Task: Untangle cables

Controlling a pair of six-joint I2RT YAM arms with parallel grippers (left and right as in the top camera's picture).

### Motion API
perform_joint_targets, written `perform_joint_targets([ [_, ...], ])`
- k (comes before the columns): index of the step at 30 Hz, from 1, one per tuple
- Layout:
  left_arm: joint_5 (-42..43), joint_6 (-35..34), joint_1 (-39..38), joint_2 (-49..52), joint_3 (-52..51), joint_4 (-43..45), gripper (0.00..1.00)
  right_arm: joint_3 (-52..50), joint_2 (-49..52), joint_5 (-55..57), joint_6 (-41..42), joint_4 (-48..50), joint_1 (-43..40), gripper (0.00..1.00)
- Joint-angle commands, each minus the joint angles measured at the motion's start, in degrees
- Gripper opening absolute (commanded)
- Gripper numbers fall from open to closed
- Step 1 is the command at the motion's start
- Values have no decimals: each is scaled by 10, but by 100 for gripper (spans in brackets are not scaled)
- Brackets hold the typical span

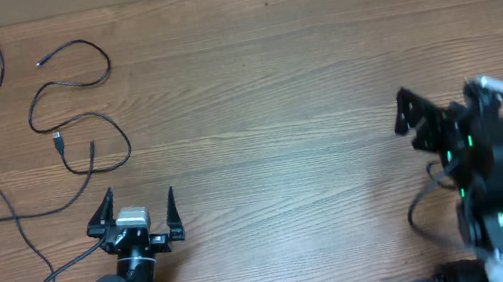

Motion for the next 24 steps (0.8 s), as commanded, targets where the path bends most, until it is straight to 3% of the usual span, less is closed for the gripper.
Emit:
perform_joint_targets([
  [1,-6,1,6,-6,-4,0,100,-37,-80,9,2,8,-1,100],
  [24,-6,1,6,-6,-4,0,100,-210,-384,14,-3,98,14,100],
])
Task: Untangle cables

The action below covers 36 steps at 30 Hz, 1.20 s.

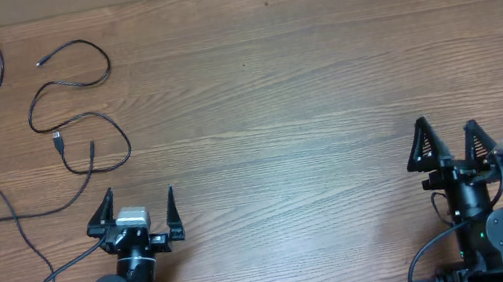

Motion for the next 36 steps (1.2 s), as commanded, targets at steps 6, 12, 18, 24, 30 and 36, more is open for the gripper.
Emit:
perform_joint_targets([
  [6,-6,1,6,-6,-4,0,100,-41,-38,-25,-42,6,25,100],
  [12,-6,1,6,-6,-4,0,100,-51,-38,-61,-102,5,25,100],
  [18,-6,1,6,-6,-4,0,100,-68,-38,-106,-193,-9,25,100],
  [24,-6,1,6,-6,-4,0,100,-73,-38,-98,-213,-5,25,100],
  [30,-6,1,6,-6,-4,0,99,-75,-38,-75,-213,-4,25,100],
  [36,-6,1,6,-6,-4,0,100,-81,-38,-75,-192,8,25,100],
])
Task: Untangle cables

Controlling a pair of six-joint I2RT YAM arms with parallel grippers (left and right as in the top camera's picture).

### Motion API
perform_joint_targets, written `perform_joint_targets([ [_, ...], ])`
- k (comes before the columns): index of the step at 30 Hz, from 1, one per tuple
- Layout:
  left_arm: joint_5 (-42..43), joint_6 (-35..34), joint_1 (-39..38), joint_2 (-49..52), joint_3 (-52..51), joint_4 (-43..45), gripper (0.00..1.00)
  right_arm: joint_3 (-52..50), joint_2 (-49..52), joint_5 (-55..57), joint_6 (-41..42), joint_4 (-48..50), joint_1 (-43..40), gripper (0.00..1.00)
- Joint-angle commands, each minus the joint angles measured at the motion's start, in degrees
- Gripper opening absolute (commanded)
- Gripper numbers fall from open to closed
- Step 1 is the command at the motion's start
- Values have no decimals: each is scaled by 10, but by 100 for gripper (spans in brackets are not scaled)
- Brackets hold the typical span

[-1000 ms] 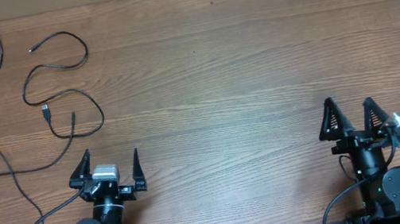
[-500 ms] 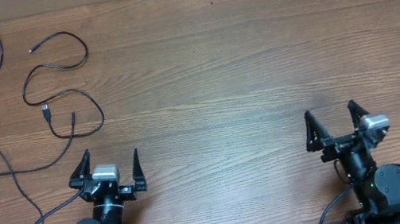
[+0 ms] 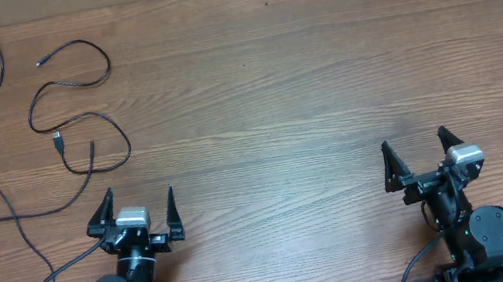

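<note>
Two thin black cables lie at the far left of the table in the overhead view. A short cable (image 3: pixel 75 113) curls in loops with a plug at each end. A long cable runs from a loop at the top left corner down toward the front edge. They lie close together; a crossing cannot be made out. My left gripper (image 3: pixel 136 210) stands open near the front edge, just right of the long cable, with nothing between its fingers. My right gripper (image 3: pixel 419 157) stands open at the front right, far from both cables.
The wooden table (image 3: pixel 272 77) fills the view. Both arm bases sit at the front edge, with the right arm's own black cable (image 3: pixel 415 262) trailing beside its base.
My right gripper has shifted a little to the left and nearer the front edge, and now points straight away from the base. The left arm and both cables have not moved.
At first my right arm stood turned and raised at the right side of the table, gripper off to the left of its base. It then came down near the front edge with fingers spread. Now it rests level with the left gripper. Cables stayed put throughout.
</note>
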Motion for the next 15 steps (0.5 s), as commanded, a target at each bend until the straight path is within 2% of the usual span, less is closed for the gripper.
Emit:
perform_joint_targets([
  [1,-6,1,6,-6,-4,0,99,-10,-7,9,14,13,3,100],
  [15,-6,1,6,-6,-4,0,100,-10,-7,9,27,14,2,100],
])
